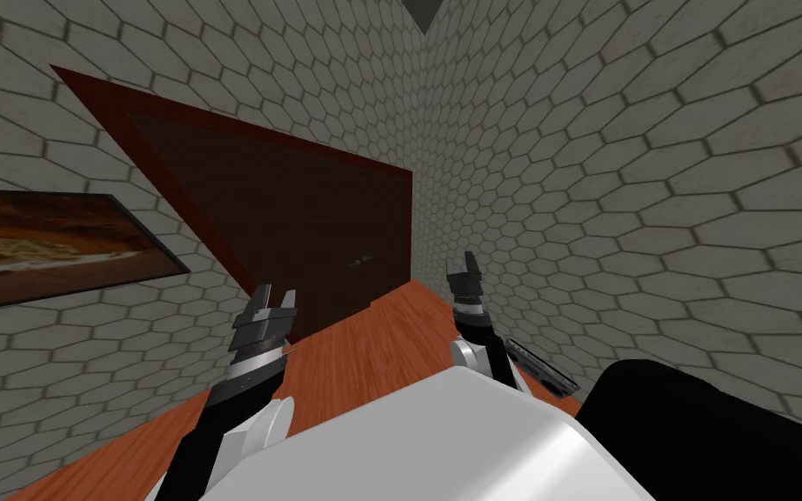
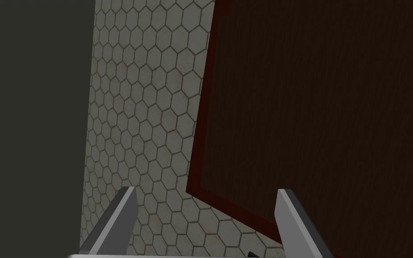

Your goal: Pull the door open

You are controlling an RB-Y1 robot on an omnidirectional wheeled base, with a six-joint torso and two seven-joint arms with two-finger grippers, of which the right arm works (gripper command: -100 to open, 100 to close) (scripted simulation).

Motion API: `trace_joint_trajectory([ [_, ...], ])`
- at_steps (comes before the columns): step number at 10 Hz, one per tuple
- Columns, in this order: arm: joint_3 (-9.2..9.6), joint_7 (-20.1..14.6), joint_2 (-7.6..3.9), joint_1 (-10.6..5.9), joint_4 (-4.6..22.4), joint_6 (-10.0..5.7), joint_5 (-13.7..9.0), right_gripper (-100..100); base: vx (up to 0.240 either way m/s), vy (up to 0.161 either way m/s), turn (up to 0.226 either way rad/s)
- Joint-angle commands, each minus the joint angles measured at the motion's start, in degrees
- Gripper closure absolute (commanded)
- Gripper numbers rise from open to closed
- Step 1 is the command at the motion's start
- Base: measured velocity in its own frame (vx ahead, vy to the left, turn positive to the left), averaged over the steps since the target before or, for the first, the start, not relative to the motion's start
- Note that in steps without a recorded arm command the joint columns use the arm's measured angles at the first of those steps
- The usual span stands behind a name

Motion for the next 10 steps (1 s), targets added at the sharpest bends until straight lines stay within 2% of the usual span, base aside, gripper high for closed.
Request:
trace_joint_trajectory([
  [1, -0.2, -0.1, -0.67, -0.58, 1.8, -0.28, -0.1, -100, 0.05, -0.008, 0.07],
  [3, -0.52, -0.3, -1.59, -1.52, 4.6, -0.72, -0.3, -100, 0.093, 0.004, 0.084],
  [10, -1.32, -0.7, -3.53, -3.88, 11.7, -1.83, -0.8, -100, 0.073, 0.01, 0.056],
])
